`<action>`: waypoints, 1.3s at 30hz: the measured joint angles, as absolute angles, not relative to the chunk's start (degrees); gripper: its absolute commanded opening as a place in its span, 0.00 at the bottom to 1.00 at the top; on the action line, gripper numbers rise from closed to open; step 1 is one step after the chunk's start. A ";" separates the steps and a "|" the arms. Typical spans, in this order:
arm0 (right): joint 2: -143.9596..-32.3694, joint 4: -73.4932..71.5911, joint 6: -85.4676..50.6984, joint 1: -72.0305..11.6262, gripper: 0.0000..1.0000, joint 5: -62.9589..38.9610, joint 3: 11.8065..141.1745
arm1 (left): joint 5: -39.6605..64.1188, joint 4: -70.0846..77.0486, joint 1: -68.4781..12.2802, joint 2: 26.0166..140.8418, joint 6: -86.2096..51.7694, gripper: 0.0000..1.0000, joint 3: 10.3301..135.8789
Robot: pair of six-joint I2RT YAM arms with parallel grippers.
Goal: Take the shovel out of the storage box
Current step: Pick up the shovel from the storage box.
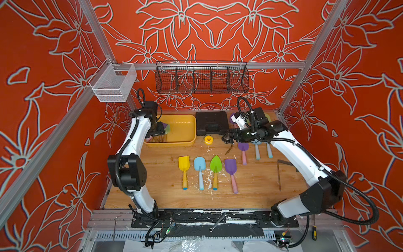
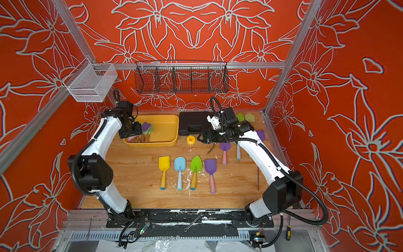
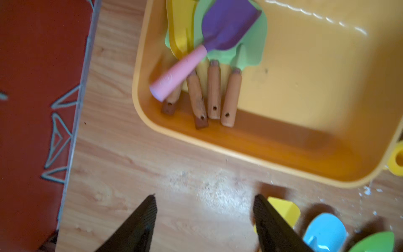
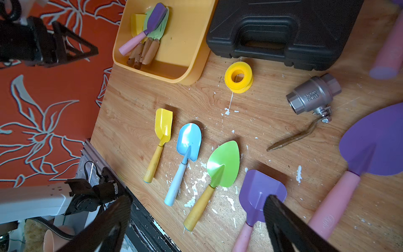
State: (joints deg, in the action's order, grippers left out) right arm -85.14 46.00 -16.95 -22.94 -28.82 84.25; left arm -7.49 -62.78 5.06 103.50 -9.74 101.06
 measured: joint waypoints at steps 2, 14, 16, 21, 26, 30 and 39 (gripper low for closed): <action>-85.14 46.02 -16.97 -22.94 0.97 -28.80 84.25 | -7.40 -62.74 6.39 108.12 -6.90 0.63 105.03; -85.62 47.00 -17.21 -22.94 0.97 -28.82 84.25 | -5.41 -63.42 10.22 132.46 0.67 0.59 128.51; -86.21 47.40 -17.37 -22.94 0.97 -28.82 84.25 | -4.80 -63.37 10.52 134.98 0.64 0.57 130.45; -87.37 47.59 -18.02 -22.94 0.97 -28.82 84.25 | -4.86 -63.51 10.61 138.45 0.67 0.57 131.37; -88.36 47.57 -18.46 -22.94 0.97 -28.82 84.29 | -5.69 -63.46 10.68 140.35 0.93 0.57 131.35; -89.30 47.57 -18.72 -22.94 0.97 -28.82 84.55 | -7.20 -63.48 10.81 141.03 1.48 0.57 131.35; -90.52 47.70 -19.42 -22.94 0.97 -28.84 86.08 | -7.14 -64.34 10.98 141.10 1.13 0.44 130.47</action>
